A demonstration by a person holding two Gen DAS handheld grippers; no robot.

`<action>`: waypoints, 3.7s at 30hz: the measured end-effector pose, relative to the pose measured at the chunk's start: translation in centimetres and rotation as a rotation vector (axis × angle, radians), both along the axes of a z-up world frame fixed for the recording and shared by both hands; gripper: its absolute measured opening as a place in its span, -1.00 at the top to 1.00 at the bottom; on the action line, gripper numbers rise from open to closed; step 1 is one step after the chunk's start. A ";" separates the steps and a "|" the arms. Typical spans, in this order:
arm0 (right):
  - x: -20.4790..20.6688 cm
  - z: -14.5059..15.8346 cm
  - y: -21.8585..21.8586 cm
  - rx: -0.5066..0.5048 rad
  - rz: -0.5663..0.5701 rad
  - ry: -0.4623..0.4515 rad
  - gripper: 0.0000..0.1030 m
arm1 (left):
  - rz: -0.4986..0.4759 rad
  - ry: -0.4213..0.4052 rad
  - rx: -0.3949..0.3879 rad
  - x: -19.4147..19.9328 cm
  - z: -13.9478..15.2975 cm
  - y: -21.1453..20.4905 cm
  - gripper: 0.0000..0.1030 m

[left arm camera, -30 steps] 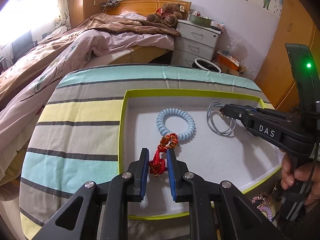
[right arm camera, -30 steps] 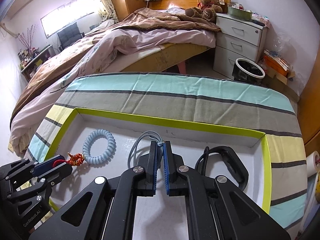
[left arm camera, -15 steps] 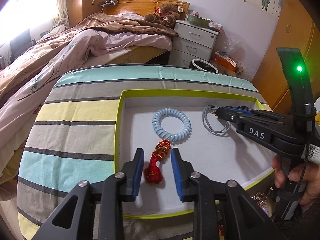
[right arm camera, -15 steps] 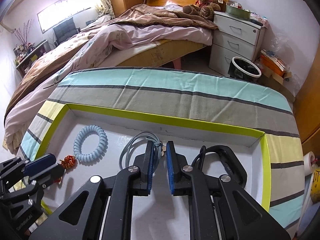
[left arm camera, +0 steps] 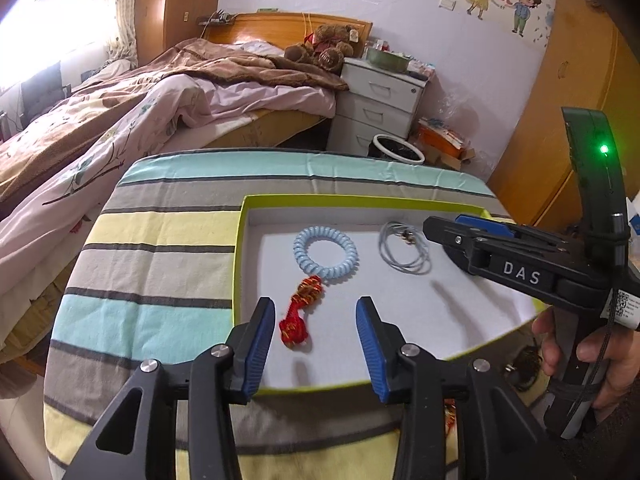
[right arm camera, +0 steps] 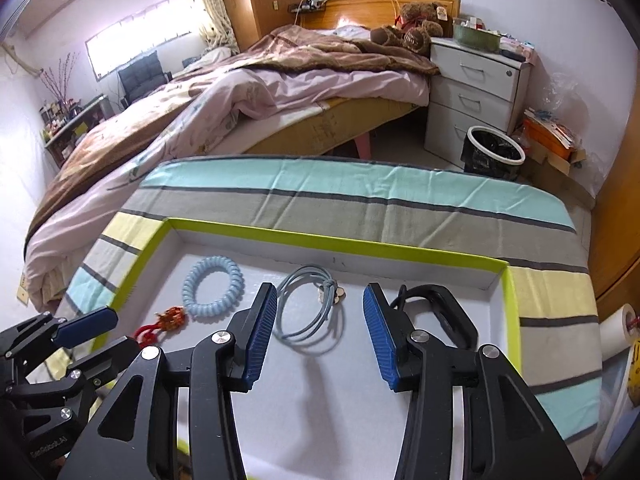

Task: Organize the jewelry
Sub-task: 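Withdraw both tools from the box toward the remaining jewelry, then grasp the lavender coiled hair tie with the right tool, then grasp the red knotted ornament with the left tool while the right tool lifts the lavender hair tie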

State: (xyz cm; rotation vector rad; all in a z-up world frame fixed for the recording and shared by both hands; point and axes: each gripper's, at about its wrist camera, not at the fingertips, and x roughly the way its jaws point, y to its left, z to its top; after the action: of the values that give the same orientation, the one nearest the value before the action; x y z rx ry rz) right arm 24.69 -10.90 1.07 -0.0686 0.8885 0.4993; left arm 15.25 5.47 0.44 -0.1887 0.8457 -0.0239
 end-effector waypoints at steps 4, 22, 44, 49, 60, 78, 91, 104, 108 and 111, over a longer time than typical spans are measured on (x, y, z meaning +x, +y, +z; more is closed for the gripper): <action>-1.8 1.3 -1.0 0.026 0.009 -0.021 0.11 | -0.014 -0.018 -0.016 -1.7 0.7 -0.4 0.18; -12.0 0.0 -6.4 0.039 -0.029 -0.016 0.11 | -0.016 -0.020 -0.088 -8.9 0.0 -0.5 0.17; -14.7 -3.6 -4.9 -0.066 -0.033 0.048 0.27 | -0.001 -0.013 -0.096 -12.4 -0.7 1.2 0.17; -14.9 -3.7 -4.5 -0.113 -0.035 0.039 0.59 | -0.013 -0.006 -0.097 -12.2 -0.8 1.0 0.17; -15.3 -3.3 -5.8 -0.078 -0.030 0.043 0.81 | -0.110 0.003 -0.068 -9.8 -0.4 -1.6 0.16; -15.9 -1.9 -10.0 0.028 -0.091 0.034 0.81 | -0.311 0.054 0.104 -5.0 -2.6 -9.3 0.08; -15.6 -1.8 -10.8 0.064 -0.097 0.032 0.81 | -0.317 0.090 0.174 -3.8 -4.2 -10.2 0.08; -15.5 -2.0 -10.9 0.072 -0.096 0.033 0.81 | -0.330 0.091 0.171 -3.9 -4.1 -10.7 0.60; -15.5 -2.0 -10.8 0.074 -0.100 0.033 0.81 | -0.319 0.091 0.151 -4.2 -4.0 -10.4 0.64; -15.6 -1.9 -11.0 0.077 -0.102 0.028 0.81 | -0.311 0.088 0.144 -4.4 -3.8 -10.2 0.64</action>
State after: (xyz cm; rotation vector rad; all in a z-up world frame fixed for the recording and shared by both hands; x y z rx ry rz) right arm 9.13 -21.86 -0.79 0.0533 0.8946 0.4396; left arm 10.82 -4.73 -3.39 0.0788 0.9542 -0.2469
